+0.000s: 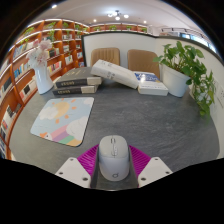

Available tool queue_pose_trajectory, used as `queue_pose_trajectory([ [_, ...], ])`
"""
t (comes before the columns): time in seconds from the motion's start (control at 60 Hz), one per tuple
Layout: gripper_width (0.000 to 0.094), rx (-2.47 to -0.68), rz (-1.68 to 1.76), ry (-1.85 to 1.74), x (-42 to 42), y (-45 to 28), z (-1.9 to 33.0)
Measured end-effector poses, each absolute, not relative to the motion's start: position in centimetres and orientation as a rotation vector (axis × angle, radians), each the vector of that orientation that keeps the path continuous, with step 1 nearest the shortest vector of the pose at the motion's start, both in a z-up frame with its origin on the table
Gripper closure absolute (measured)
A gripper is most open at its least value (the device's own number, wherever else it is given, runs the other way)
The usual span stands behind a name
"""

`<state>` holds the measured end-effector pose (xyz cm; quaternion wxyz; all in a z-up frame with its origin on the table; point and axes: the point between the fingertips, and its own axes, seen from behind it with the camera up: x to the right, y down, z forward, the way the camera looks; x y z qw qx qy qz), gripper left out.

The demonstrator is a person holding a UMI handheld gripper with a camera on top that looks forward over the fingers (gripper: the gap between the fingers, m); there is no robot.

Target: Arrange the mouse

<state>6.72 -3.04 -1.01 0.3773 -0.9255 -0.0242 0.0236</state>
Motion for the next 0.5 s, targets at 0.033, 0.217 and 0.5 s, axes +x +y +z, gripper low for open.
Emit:
queue_pose_trajectory([
  [0.033,0.0478,-2.359,0.038,-0.074,6.7,-2.9,-1.0],
  [0.217,0.0540,-2.404,-0.019,-0.071,6.2,-2.8,-0.6],
  [0.5,0.0539,-2.103,-0.123,0.136,5.7,5.3,19.9],
])
